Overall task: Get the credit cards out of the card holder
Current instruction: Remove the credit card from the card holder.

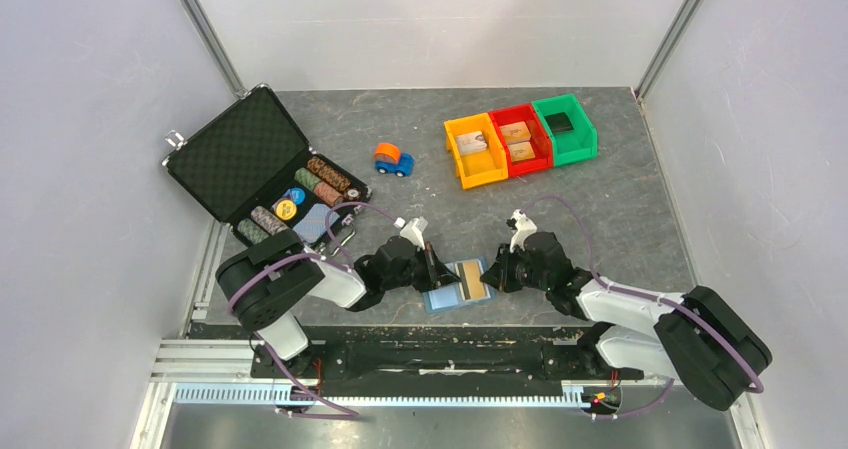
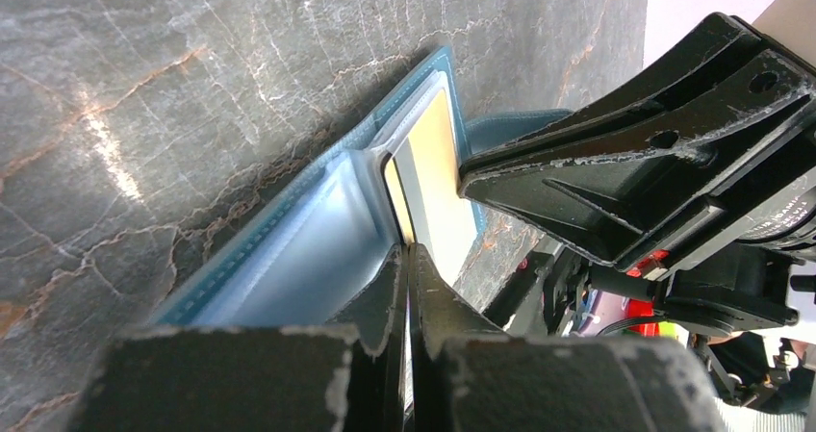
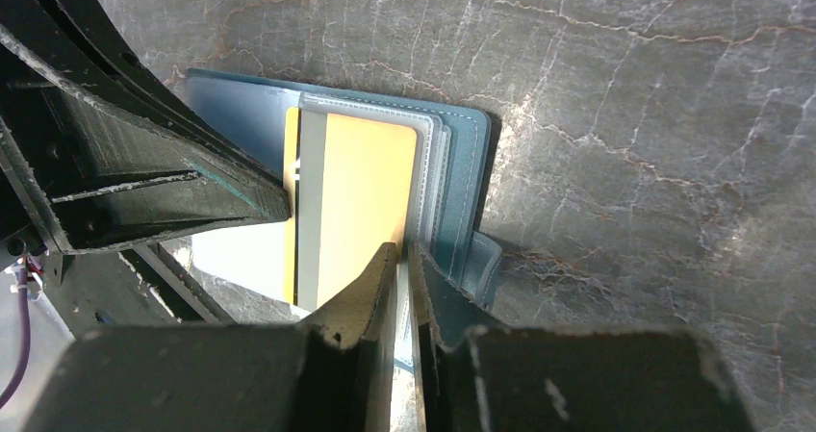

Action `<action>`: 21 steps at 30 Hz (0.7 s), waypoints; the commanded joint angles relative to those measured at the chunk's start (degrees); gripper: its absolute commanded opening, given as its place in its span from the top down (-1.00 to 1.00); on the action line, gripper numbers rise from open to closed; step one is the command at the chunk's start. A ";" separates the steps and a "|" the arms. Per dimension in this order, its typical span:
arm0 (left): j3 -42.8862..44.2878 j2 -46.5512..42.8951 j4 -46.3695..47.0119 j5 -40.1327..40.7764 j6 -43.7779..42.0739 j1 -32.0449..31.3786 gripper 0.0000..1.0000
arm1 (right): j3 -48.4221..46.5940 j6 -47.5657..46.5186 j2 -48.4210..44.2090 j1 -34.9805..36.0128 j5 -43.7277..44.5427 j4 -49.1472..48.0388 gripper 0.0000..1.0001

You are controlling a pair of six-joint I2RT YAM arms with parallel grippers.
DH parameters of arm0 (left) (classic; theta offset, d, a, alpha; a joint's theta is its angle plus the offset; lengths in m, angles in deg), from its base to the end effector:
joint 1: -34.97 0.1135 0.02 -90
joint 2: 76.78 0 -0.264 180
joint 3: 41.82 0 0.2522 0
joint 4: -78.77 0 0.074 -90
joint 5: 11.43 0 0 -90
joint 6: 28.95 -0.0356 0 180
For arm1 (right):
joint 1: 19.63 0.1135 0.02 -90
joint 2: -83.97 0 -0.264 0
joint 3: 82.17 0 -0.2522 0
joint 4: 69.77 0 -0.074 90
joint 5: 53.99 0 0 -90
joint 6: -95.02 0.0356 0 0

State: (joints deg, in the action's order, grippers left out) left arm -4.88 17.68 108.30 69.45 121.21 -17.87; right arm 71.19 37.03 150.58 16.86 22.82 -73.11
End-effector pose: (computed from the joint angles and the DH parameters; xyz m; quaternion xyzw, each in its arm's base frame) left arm 0.1600 -0.2205 0.1127 -0.0137 0.8553 -0.4658 0.2266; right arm 0.1525 0.1229 0.1290 -0.0862 0.8849 0.3359 0.3110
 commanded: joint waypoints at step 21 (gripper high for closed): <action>2.84 -1.94 -3.61 -2.54 -1.39 2.01 0.95 | -3.95 0.60 0.04 1.21 -1.83 -2.57 0.70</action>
State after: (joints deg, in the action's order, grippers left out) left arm -3.52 15.62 103.68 67.94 121.12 -16.40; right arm 69.55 37.64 147.76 17.78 21.69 -71.38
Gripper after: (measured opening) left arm 0.031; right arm 0.150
